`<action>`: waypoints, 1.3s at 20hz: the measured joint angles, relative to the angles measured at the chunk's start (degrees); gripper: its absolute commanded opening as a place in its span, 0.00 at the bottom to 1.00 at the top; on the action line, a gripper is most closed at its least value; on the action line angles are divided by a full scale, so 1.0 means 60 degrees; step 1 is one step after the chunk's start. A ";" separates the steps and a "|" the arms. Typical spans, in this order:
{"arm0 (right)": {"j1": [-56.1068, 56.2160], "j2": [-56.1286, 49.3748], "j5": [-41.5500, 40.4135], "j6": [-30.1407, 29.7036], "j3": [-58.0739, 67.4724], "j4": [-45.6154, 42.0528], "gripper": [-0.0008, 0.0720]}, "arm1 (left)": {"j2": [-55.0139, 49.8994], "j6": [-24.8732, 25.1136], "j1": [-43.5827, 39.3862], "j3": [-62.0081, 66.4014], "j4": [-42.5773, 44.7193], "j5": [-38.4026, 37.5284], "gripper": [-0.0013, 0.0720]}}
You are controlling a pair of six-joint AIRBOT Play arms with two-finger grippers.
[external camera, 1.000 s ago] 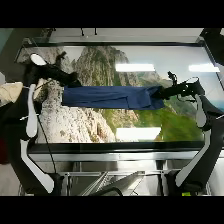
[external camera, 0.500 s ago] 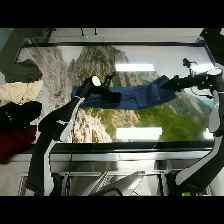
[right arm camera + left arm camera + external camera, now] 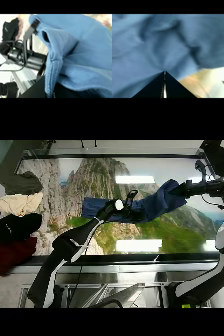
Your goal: Fold the shirts.
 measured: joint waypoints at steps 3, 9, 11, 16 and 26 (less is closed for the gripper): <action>0.0645 0.0058 -0.0135 0.0215 0.0004 0.0091 0.04 | 0.0929 0.0368 0.0710 0.0018 -0.0204 -0.1144 0.03; 0.3887 -0.0364 -0.2783 0.0579 0.0004 -0.0251 0.04 | 0.3617 0.0678 0.3730 -0.0135 -0.0346 -0.3705 0.03; 0.5482 -0.0827 -0.4521 0.0605 0.0004 -0.0313 0.04 | 0.4375 0.0780 0.4575 -0.0474 -0.0412 -0.3916 0.03; 0.8765 -0.2022 -0.9504 -0.1071 0.0007 0.0805 0.70 | 0.5340 0.1432 0.5577 -0.1752 -0.0419 -0.4062 0.03; 0.7898 -0.0565 -0.8510 -0.1104 0.0011 -0.0084 0.70 | 0.5599 0.2178 0.6353 -0.2455 -0.0845 -0.4313 0.03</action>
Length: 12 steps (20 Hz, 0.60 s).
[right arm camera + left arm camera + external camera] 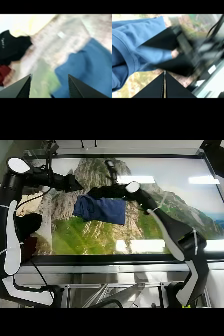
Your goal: Fold the shirts.
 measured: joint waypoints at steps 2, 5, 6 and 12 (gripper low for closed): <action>-0.0994 0.0284 0.1137 0.1133 -0.0011 -0.1024 0.70 | 0.0004 0.0018 0.0215 0.0168 -0.0117 -0.0262 0.03; -0.2328 0.0481 0.2594 0.2277 -0.0452 -0.2004 0.70 | 0.0004 0.0051 0.0510 0.0321 -0.0211 -0.0634 0.03; -0.2656 0.0506 0.2878 0.2499 -0.0790 -0.2222 0.70 | 0.0007 0.0051 0.0594 0.0342 -0.0233 -0.0725 0.03; -0.3118 0.0270 0.2637 0.2841 -0.2809 -0.2565 0.70 | 0.0007 0.0066 0.0809 0.0397 -0.0302 -0.0947 0.03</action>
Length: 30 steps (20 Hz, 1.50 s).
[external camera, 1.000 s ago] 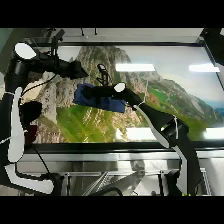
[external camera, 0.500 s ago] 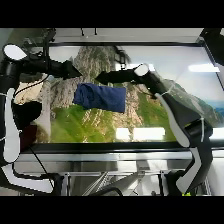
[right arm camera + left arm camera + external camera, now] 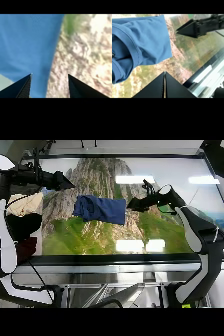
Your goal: Fold the shirts.
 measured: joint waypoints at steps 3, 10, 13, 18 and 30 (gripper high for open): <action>0.0215 -0.0499 -0.0288 -0.0339 -0.0291 0.0718 0.70 | -0.0004 0.0011 0.0015 0.0000 -0.0015 -0.0022 0.03; 0.0590 -0.1246 -0.0659 -0.1829 -0.0408 0.2994 0.26 | -0.0018 0.0011 0.0018 0.0004 -0.0015 -0.0087 0.03; 0.0568 -0.1086 -0.0590 -0.2375 -0.0171 0.3927 0.03 | -0.0022 0.0007 0.0015 0.0004 -0.0011 -0.0182 0.03; 0.0361 -0.0393 -0.0412 -0.2743 0.0280 0.4550 0.03 | -0.0022 0.0004 0.0018 0.0004 -0.0015 -0.0448 0.03; -0.5610 0.3333 0.0965 0.2772 0.1519 -0.2095 0.03 | -0.0022 -0.0004 0.0018 0.0004 -0.0004 -0.0765 0.03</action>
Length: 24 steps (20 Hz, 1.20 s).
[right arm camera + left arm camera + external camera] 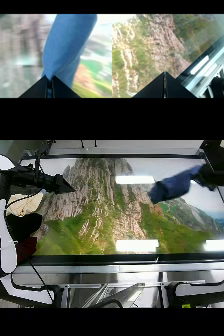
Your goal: Fold the shirts.
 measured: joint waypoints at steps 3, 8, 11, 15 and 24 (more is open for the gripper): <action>-0.1483 0.0375 0.1406 0.0892 -0.0510 -0.2393 0.03 | 0.0000 0.0047 0.0000 0.0000 0.0000 -0.0011 0.03; -0.2812 0.0871 0.2302 0.1308 -0.3078 -0.3869 0.03 | 0.0000 0.0131 0.0000 0.0000 0.0000 -0.0189 0.03; -0.3042 0.1082 0.2186 0.1293 -0.4339 -0.4215 0.03 | 0.0000 0.0164 0.0000 0.0000 0.0000 -0.0237 0.03; -0.3144 0.1180 0.2000 0.1169 -0.4940 -0.5187 0.03 | 0.0000 0.0175 0.0000 0.0000 0.0004 -0.0270 0.03; -0.3166 0.1147 0.1752 0.1122 -0.5144 -0.6018 0.98 | 0.0000 0.0193 0.0000 0.0000 0.0004 -0.0277 0.03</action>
